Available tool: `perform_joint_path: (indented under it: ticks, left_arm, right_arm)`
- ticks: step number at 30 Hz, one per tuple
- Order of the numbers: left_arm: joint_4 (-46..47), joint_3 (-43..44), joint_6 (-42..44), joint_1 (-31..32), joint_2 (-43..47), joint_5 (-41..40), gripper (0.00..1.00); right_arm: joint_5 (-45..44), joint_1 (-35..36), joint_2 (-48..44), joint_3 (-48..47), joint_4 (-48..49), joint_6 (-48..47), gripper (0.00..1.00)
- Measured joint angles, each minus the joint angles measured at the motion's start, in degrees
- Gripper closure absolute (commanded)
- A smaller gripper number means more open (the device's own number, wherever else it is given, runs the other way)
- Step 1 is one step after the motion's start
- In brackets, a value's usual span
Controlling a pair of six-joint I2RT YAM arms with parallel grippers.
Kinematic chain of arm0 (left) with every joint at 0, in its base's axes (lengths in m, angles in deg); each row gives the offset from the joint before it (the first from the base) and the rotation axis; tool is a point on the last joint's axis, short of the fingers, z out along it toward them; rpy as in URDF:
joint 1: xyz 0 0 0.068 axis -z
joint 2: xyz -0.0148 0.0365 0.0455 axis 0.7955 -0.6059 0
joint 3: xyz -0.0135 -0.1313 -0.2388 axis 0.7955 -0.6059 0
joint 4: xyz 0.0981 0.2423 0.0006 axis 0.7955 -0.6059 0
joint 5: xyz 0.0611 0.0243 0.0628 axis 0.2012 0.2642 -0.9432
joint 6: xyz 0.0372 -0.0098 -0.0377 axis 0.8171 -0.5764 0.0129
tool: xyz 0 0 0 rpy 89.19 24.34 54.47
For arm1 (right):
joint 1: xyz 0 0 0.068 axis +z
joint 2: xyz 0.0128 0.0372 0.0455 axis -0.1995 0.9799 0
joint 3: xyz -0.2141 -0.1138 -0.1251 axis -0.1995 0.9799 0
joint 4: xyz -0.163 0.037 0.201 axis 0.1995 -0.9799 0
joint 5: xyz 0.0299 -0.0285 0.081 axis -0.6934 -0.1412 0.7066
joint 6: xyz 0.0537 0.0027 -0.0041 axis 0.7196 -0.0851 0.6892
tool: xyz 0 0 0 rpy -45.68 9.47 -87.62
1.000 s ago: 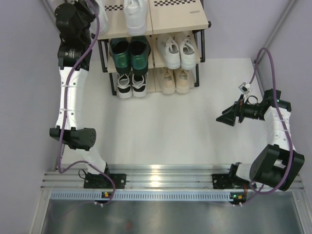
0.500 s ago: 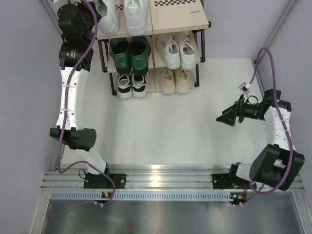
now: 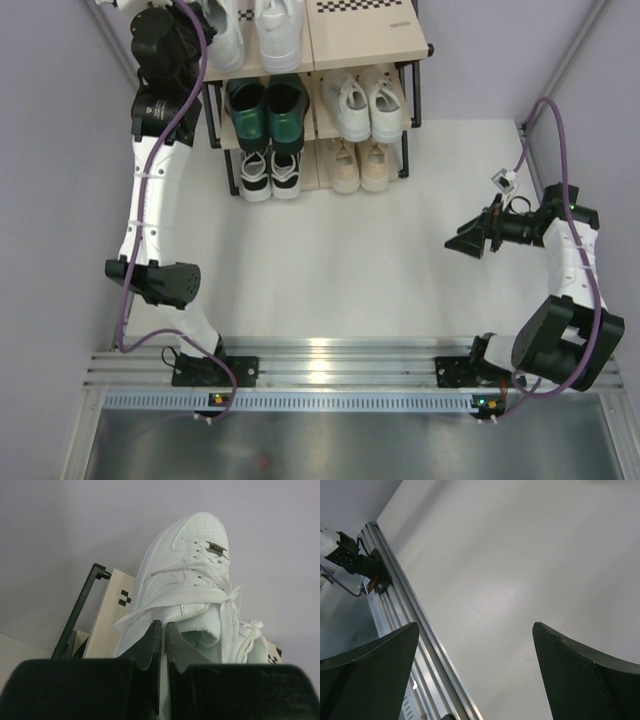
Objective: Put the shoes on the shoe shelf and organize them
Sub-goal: Place the shoe at the shoe shelf.
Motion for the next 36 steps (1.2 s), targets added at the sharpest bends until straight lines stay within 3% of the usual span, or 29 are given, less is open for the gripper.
perform_joint_path:
  ticks: [1, 2, 7, 8, 11, 15, 24, 31, 36]
  left_arm:
    - [0.0, 0.0, -0.4, 0.2, 0.0, -0.3, 0.91]
    - [0.0, 0.0, -0.7, 0.4, 0.0, -0.5, 0.81]
    - [1.0, 0.0, -3.6, 1.0, -0.7, -0.9, 0.61]
    - [1.7, 0.0, -4.2, 1.1, -0.9, -0.9, 0.51]
    - [2.6, 0.0, -5.8, 1.2, -0.9, -0.8, 0.38]
    - [3.1, 0.8, -7.3, 1.2, -1.0, -0.6, 0.27]
    - [3.9, 3.8, -7.3, 1.2, -1.0, 2.0, 0.19]
    - [4.3, -2.9, -4.7, -0.1, 5.3, 3.8, 0.21]
    - [5.4, -6.1, -8.8, -5.9, 7.3, 12.1, 0.26]
  right_arm:
    - [0.0, -0.1, 0.0, 0.0, 0.0, 0.0, 0.04]
    - [0.0, -0.2, 0.0, 0.0, 0.0, 0.0, 0.04]
    - [0.0, -0.3, 0.0, 0.0, 0.0, 0.0, 0.04]
    - [0.0, -0.4, 0.0, 0.0, 0.0, 0.0, 0.04]
    - [0.0, -0.7, 0.1, 0.0, 0.0, 0.0, 0.04]
    - [0.0, -1.0, 0.5, 0.0, 0.0, 0.0, 0.04]
    - [0.0, -1.3, 0.5, 0.0, 0.0, 0.0, 0.04]
    - [0.0, -1.3, 1.2, 0.0, 0.0, 0.0, 0.03]
    - [0.0, -1.3, 1.2, 0.0, 0.1, 0.1, 0.03]
